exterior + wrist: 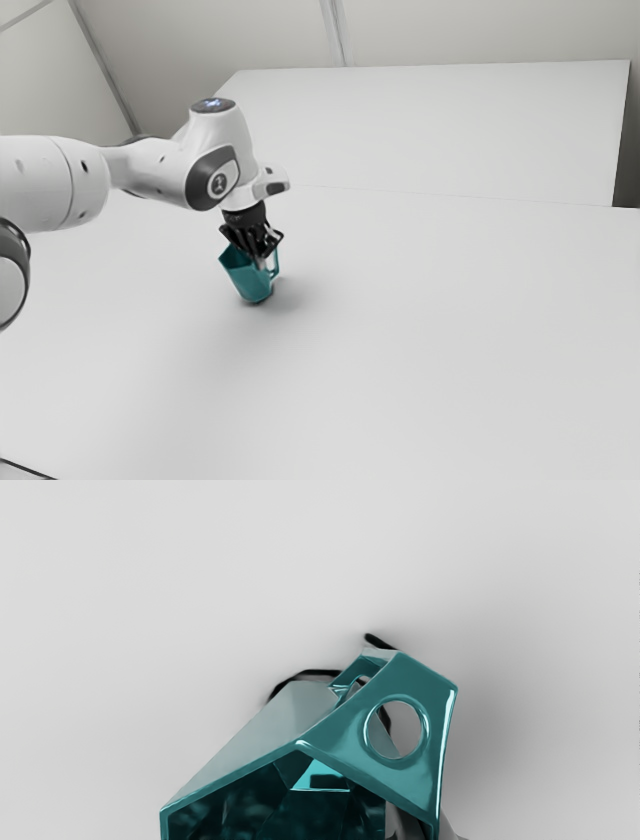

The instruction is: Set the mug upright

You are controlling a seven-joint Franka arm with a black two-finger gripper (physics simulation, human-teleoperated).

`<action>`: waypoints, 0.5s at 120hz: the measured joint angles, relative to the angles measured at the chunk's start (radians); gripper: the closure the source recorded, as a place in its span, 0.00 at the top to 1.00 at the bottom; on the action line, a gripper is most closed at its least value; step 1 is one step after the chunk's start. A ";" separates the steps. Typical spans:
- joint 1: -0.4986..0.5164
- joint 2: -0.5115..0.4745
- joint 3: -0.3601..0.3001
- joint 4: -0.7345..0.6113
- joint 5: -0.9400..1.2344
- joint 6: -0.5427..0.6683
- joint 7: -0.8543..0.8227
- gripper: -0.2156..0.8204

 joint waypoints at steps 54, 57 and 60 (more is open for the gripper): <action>-0.009 -0.025 0.000 -0.001 -0.021 -0.006 0.015 0.62; -0.010 -0.030 0.000 -0.001 -0.020 -0.007 0.016 0.64; -0.011 -0.036 0.000 -0.001 -0.020 -0.007 0.016 0.65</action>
